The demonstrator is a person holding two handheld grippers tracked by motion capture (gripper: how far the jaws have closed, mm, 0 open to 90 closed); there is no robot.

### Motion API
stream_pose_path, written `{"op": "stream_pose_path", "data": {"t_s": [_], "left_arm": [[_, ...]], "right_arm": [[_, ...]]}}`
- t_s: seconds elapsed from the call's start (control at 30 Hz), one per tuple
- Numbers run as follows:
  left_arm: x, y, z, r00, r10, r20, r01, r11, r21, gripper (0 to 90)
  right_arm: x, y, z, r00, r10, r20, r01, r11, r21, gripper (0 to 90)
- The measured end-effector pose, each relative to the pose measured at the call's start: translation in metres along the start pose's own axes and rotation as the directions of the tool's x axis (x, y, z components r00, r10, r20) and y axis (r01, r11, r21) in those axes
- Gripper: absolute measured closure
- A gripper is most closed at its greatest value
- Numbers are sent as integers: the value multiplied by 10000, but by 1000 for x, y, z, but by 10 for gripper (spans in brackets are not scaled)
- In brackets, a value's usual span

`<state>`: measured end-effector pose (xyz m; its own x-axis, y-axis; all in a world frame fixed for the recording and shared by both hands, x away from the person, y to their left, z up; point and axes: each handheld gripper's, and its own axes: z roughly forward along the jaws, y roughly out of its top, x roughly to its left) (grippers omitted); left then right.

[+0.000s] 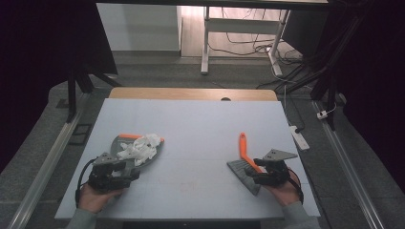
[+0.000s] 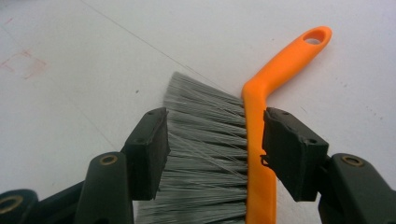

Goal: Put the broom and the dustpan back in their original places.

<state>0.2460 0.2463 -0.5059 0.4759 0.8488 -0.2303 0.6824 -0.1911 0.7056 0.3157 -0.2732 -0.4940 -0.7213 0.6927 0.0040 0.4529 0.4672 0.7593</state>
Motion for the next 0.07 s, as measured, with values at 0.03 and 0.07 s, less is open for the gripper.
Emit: {"op": "stream_pose_path", "data": {"t_s": [0.03, 0.07], "left_arm": [[0, 0, 0, 10000, -14, 40, 14, 10000, -10, 279], [0, 0, 0, 10000, -26, 40, 26, 10000, -13, 279]], "right_arm": [[0, 0, 0, 10000, -59, -32, 59, 10000, -40, 412], [1, 0, -1, 10000, -78, -59, 77, 9999, -84, 412]]}}
